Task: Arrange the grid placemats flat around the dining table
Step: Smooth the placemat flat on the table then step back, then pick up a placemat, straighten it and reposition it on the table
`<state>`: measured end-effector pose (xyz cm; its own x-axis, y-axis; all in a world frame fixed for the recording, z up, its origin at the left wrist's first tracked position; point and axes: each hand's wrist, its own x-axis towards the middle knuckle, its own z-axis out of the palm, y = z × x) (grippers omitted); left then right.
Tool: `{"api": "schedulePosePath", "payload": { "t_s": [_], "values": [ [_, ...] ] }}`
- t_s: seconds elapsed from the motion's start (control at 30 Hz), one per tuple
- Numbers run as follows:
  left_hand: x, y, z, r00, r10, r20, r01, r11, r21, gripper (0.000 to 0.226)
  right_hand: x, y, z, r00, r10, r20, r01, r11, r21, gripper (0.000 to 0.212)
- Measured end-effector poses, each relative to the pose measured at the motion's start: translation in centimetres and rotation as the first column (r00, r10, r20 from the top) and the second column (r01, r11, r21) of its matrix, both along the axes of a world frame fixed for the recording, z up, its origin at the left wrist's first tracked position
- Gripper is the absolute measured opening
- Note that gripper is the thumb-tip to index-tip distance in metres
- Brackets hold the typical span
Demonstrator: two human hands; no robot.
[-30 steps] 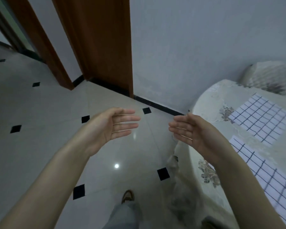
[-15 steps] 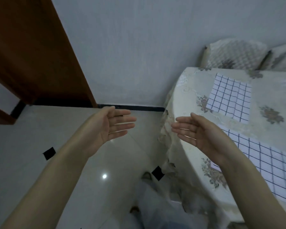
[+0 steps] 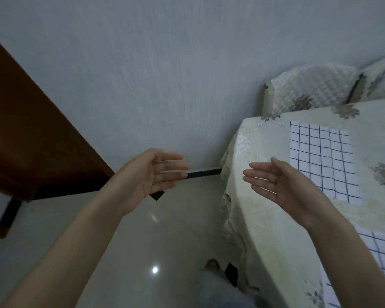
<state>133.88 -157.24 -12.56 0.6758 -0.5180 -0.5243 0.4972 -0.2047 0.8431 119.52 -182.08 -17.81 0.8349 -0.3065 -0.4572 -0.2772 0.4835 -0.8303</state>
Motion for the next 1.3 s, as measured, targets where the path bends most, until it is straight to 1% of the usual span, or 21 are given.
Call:
{"api": "schedulePosePath", "payload": {
  "t_s": [0.2,0.37,0.5,0.7,0.8,0.93,1.03,1.1,1.2,1.3],
  "values": [
    [6.4,-7.3,0.2,0.995,-0.099,-0.008,0.099,0.995,-0.008,0.039,4.8,-5.3,0.6,0.995,-0.103,0.006,0.103,0.995,0.002,0.041],
    [9.6,-12.8,-1.0,0.971,-0.229,-0.065,0.228,0.973,-0.019,0.036,5.1,-8.1,0.4,0.974,-0.223,-0.041,0.223,0.975,-0.001,0.04],
    [12.0,-18.0,-2.0,0.928,-0.362,-0.085,0.359,0.932,-0.048,0.038,5.1,-10.2,-0.2,0.928,-0.361,-0.088,0.361,0.932,-0.017,0.04],
    [15.8,-26.1,-3.7,0.795,-0.598,-0.108,0.596,0.801,-0.052,0.039,5.7,-12.1,-0.8,0.821,-0.561,-0.101,0.559,0.828,-0.047,0.04],
    [18.2,-29.8,-4.2,0.709,-0.696,-0.113,0.693,0.717,-0.071,0.04,6.5,-12.9,-0.8,0.725,-0.681,-0.098,0.679,0.732,-0.056,0.04],
    [19.9,-34.4,-5.0,0.598,-0.792,-0.12,0.794,0.606,-0.045,0.04,7.3,-13.4,-0.8,0.601,-0.793,-0.097,0.792,0.607,-0.061,0.04],
    [19.8,-36.8,-6.0,0.499,-0.862,-0.088,0.864,0.502,-0.026,0.039,7.4,-13.2,-1.1,0.51,-0.852,-0.119,0.853,0.519,-0.057,0.039],
    [19.1,-38.3,-6.6,0.434,-0.895,-0.103,0.898,0.439,-0.029,0.038,7.0,-12.9,-1.6,0.452,-0.881,-0.142,0.885,0.463,-0.05,0.038],
    [17.8,-40.3,-7.6,0.364,-0.918,-0.154,0.928,0.371,-0.018,0.039,5.9,-12.2,-2.4,0.376,-0.907,-0.188,0.92,0.39,-0.04,0.039],
    [16.3,-42.1,-8.9,0.314,-0.931,-0.189,0.947,0.321,-0.009,0.038,4.4,-12.4,-3.3,0.33,-0.919,-0.214,0.937,0.346,-0.041,0.039]
  ]
}}
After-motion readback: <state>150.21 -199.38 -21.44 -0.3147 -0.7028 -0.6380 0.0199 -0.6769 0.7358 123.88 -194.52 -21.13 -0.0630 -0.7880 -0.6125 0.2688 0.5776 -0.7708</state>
